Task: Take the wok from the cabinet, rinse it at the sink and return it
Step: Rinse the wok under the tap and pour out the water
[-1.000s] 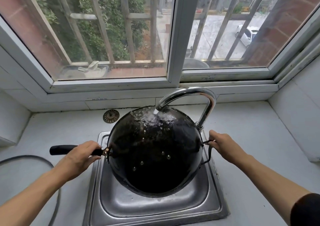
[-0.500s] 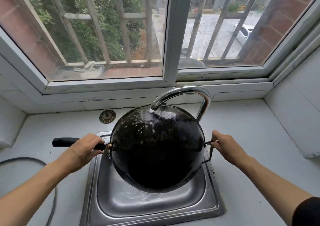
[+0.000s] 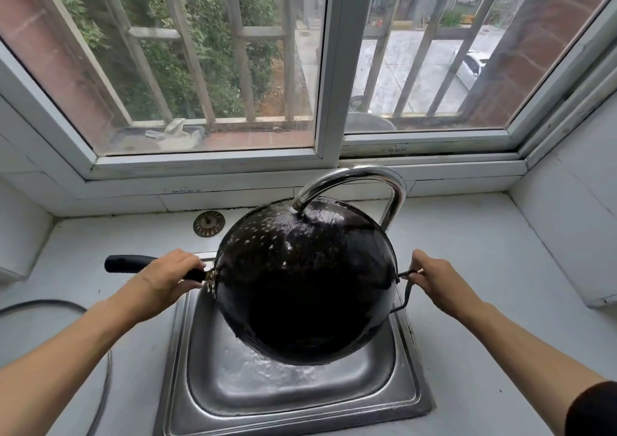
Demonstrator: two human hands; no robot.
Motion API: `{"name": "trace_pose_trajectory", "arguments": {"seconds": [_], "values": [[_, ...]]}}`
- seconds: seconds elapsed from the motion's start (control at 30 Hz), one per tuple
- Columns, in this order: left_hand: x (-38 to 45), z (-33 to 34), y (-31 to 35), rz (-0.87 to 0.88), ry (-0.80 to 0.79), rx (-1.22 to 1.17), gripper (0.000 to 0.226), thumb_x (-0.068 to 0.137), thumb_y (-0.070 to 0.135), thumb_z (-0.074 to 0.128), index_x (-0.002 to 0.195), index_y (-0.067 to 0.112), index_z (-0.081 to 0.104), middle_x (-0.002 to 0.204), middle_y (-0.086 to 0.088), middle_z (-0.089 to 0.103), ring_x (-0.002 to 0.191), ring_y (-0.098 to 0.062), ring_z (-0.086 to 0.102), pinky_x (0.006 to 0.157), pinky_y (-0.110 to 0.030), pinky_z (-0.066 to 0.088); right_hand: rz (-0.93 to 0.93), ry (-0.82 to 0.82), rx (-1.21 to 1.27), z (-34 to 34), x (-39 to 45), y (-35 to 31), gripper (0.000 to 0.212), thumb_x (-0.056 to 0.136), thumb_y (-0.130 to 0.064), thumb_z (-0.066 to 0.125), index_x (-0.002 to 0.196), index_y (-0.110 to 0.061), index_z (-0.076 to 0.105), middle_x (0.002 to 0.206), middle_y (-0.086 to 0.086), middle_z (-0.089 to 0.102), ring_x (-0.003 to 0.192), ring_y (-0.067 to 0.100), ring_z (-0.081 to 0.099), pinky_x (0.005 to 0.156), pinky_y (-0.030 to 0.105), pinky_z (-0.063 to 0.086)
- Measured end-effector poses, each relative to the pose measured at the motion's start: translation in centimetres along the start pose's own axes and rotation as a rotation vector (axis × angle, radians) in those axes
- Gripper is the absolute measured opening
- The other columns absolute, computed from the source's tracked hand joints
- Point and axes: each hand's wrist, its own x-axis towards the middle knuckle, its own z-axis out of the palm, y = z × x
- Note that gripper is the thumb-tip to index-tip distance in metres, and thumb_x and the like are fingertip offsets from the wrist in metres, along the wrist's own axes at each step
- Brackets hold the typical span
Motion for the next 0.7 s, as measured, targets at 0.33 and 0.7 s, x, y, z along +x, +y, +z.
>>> {"name": "trace_pose_trajectory", "arguments": {"seconds": [0.33,0.7], "values": [[-4.3,-0.9,-1.2,-0.088,0.043,-0.024,0.022,0.076,0.025,0.067,0.095,0.015,0.063,0.085,0.008,0.06,0.079,-0.002,0.046,0.072,-0.024,0.041,-0.123,-0.029,-0.019,0.3,2.6,-3.8,0.031,0.09,-0.02,0.064,0.078,-0.026,0.037,0.073,0.001,0.066,0.07,0.026,0.059,0.06,0.033,0.046],[-9.7,-2.0,-2.7,-0.286,0.078,-0.031,0.038,0.065,0.002,0.084,0.096,0.014,0.066,0.084,0.009,0.062,0.079,-0.006,0.05,0.069,-0.032,0.048,-0.233,-0.082,-0.084,2.1,5.0,-9.2,0.027,0.087,-0.014,0.063,0.079,-0.02,0.038,0.07,0.006,0.056,0.065,0.025,0.052,0.06,0.038,0.044]]}}
